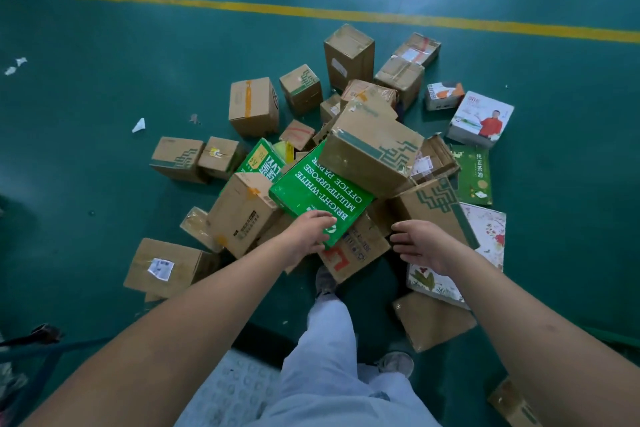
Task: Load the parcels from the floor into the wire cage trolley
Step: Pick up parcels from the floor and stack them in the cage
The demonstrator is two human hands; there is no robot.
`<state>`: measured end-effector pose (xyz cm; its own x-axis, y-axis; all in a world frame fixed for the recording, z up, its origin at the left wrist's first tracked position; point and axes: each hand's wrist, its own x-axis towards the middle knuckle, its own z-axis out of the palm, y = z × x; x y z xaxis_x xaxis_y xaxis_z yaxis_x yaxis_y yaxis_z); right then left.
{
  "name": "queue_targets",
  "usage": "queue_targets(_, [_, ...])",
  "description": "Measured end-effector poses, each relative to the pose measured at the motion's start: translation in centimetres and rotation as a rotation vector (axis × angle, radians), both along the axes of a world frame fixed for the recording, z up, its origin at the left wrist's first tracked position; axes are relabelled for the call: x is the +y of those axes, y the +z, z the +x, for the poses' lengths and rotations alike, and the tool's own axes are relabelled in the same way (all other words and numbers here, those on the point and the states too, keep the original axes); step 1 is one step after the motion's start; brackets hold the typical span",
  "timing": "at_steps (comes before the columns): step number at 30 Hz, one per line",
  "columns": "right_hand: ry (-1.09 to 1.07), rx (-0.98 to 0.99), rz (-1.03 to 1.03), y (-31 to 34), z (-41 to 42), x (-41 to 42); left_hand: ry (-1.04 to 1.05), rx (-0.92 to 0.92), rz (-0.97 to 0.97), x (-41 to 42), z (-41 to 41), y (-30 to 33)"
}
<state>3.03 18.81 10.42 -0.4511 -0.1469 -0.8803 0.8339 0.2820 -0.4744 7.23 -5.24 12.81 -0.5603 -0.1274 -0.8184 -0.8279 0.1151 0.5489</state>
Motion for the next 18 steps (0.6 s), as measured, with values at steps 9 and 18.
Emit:
queue_targets(9, [-0.2, -0.026, 0.039, -4.7, -10.3, -3.8, -0.132, -0.058, -0.048, -5.0, -15.4, -4.9])
queue_targets(18, [-0.409, -0.052, 0.145, -14.4, -20.7, -4.5, -0.325, 0.003, -0.216, -4.8, -31.0, -14.4])
